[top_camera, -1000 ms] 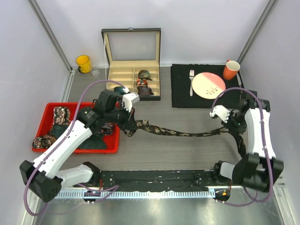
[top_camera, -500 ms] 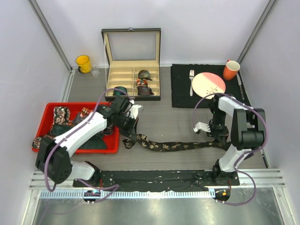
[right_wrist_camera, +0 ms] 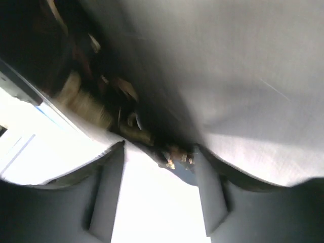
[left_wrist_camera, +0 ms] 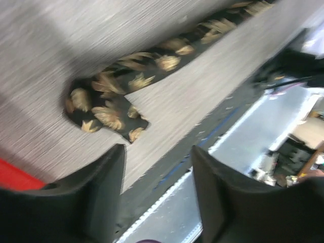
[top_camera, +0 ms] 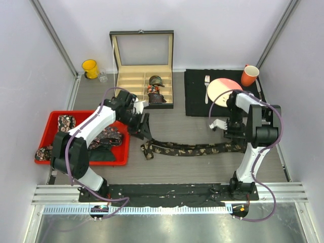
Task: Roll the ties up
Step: Place the tie at the center of the board, then flatten out the tie at the center of the board.
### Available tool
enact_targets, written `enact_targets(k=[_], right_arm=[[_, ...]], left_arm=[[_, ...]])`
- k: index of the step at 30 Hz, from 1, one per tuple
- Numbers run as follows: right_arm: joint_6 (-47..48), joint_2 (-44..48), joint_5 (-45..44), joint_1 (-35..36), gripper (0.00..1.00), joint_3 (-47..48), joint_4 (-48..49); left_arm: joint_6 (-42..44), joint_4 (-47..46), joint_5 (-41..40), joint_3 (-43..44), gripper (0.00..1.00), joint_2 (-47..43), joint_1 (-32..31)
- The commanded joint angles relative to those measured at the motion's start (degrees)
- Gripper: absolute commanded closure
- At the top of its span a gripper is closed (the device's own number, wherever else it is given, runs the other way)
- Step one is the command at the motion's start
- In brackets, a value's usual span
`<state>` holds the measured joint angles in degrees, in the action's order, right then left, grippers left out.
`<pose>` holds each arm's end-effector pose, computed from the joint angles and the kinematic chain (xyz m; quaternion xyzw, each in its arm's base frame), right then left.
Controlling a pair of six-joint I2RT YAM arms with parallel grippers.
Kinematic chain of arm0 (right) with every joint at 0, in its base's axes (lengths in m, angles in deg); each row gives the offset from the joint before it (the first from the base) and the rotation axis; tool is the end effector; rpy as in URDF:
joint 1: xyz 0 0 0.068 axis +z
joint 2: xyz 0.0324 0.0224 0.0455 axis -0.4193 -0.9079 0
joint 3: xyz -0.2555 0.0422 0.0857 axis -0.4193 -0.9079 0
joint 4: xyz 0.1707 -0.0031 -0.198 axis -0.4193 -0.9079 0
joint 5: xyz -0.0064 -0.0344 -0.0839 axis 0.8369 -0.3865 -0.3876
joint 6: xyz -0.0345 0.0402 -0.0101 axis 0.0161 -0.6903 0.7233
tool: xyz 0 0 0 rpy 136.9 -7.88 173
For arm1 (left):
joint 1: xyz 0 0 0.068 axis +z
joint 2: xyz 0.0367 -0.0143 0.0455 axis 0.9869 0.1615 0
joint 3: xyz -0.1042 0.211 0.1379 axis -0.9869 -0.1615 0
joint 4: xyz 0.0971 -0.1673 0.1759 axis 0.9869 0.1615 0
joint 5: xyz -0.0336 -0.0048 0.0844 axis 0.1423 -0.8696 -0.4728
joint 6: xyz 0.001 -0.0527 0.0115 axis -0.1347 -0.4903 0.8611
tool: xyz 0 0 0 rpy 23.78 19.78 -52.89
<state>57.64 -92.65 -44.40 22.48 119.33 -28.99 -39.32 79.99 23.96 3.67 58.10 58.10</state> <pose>0.2988 -0.0159 0.1531 0.6225 -0.7501 -0.1044 0.1973 0.2662 -0.1336 0.2346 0.1285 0.9320 -0.3362 0.0438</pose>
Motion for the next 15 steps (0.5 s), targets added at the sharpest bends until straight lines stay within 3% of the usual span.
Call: enact_targets(k=[1,2,6,7,10,15], right_arm=[[-1.41,-0.64,1.34,-3.48,0.31,8.3,-8.67],[-1.93,-0.65,2.65,-4.19,0.19,9.55,-9.98],[-2.55,1.98,5.38,-8.67,0.18,14.21,-10.0],[-2.99,2.86,7.82,-10.33,0.19,15.0,-10.08],[-4.83,6.46,12.14,-12.19,0.25,14.05,-10.08],[-11.58,8.85,22.23,-12.28,0.45,8.43,-9.91]], left_arm=[[-0.74,0.81,10.62,4.94,0.33,0.66,1.6],[0.22,2.12,10.55,5.56,0.32,-0.03,2.04],[6.45,2.75,4.68,8.72,0.31,-4.42,2.92],[11.95,3.1,1.62,8.99,0.3,-5.65,2.58],[24.52,4.76,-6.89,9.52,0.3,-9.44,-1.28],[34.24,3.55,-23.08,7.15,0.3,-11.38,-17.62]])
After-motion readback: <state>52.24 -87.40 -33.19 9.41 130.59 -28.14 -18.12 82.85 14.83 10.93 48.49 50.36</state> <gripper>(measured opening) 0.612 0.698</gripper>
